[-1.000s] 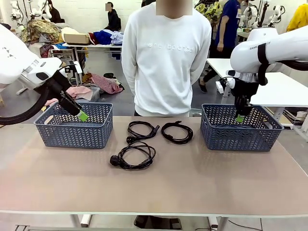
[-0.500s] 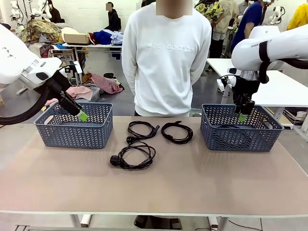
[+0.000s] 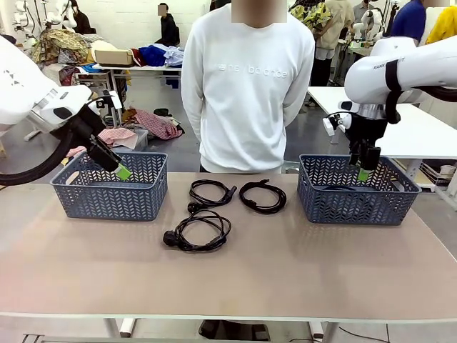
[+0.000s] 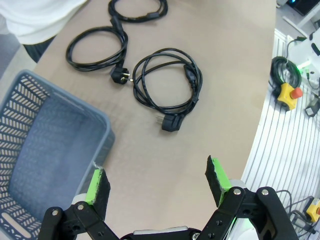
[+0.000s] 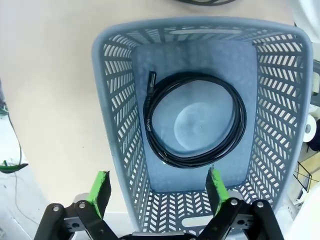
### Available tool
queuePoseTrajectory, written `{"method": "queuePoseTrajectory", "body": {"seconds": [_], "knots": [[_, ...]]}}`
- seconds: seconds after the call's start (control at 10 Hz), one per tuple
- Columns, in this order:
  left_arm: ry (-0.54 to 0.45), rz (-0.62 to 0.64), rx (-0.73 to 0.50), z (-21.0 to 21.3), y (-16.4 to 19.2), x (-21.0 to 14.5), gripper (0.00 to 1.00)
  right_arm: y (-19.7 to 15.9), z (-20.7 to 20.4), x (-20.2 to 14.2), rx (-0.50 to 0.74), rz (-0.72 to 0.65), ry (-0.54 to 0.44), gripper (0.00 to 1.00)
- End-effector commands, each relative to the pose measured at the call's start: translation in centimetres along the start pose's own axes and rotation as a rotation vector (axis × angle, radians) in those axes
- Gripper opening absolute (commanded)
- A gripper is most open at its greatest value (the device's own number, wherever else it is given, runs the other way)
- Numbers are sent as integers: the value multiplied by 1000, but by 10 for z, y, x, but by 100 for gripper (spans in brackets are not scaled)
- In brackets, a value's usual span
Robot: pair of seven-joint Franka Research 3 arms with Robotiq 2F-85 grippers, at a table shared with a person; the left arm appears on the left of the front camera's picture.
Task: Organize the cables according to human instructions.
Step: Pick up a bundle of cables and place it in the basket indicated by the human.
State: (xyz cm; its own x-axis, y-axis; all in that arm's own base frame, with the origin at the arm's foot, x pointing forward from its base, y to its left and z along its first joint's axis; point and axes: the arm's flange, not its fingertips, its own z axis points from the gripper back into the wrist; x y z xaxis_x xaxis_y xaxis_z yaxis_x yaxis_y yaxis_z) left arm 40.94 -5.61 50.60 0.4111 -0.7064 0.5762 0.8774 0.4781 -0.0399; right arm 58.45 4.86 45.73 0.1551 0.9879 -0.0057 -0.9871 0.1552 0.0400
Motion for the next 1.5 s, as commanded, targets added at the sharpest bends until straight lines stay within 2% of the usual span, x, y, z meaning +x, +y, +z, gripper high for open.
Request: {"method": "queuePoseTrajectory", "body": {"seconds": [0.0,0.1,0.4,0.6,0.8,1.1,1.4], "knots": [[-23,-15,-13,0,1,-2,100,3,10,-4,-9,-74,-17,100],[-23,-15,-13,0,1,-2,100,0,0,0,0,0,0,100],[-23,-15,-13,0,1,-2,100,0,1,-1,-1,-18,-1,100],[-23,-15,-13,0,1,-2,100,36,12,5,-71,-170,-92,100],[-23,-15,-13,0,1,-2,100,82,13,13,-96,-252,-146,100],[-23,-15,-13,0,1,-2,100,142,-1,27,-125,-307,-257,100],[-23,-15,-13,0,1,-2,100,192,-13,41,-162,-295,-363,100]]}}
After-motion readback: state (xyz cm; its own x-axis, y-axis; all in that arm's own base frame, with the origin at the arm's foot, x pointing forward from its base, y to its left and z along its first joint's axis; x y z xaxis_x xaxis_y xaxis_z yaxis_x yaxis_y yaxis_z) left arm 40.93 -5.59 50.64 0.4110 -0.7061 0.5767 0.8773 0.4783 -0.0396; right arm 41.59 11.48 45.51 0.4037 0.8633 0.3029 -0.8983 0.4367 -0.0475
